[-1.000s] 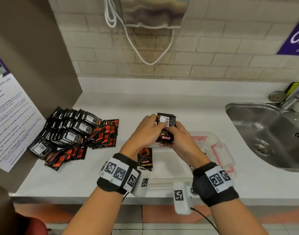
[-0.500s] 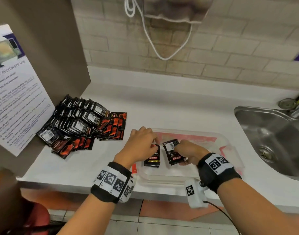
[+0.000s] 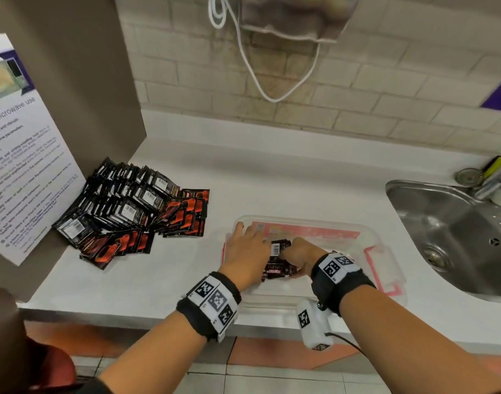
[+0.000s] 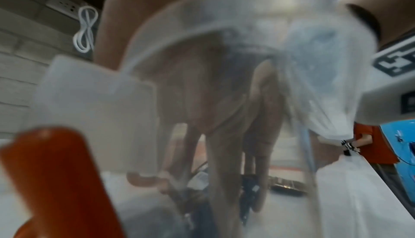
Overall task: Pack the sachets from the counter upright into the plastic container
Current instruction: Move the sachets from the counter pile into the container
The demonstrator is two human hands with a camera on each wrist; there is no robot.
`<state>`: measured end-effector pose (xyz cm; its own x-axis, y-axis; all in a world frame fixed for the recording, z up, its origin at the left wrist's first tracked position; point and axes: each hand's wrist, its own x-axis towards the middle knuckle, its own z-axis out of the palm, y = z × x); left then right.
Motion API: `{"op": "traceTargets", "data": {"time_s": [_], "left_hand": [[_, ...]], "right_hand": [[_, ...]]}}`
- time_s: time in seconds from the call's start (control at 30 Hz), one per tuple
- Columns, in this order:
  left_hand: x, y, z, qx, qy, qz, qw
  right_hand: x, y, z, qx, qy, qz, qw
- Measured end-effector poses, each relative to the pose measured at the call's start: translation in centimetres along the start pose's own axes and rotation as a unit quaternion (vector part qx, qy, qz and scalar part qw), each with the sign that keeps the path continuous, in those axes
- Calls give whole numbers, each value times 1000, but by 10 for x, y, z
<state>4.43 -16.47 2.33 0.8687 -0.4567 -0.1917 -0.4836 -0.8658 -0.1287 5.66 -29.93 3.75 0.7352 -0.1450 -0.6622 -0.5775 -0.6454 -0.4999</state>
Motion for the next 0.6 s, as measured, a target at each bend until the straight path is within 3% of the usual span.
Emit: {"op": "traceTargets", "data": {"time_s": [0.27,0.37,0.5,0.6], "left_hand": [[-1,4,10,-2,27,-42,999],[-2,4,10,3,23,-39,999],[-2,4,10,8,28,-34,999],[-3,5,12,13,32,-38,999]], "right_hand": [[7,8,3,-137,60,29,988],[10,12,4,-80,28,18,996],[11,15,2,5,49,-11,999],[12,20,0,7,50,-4,999]]}}
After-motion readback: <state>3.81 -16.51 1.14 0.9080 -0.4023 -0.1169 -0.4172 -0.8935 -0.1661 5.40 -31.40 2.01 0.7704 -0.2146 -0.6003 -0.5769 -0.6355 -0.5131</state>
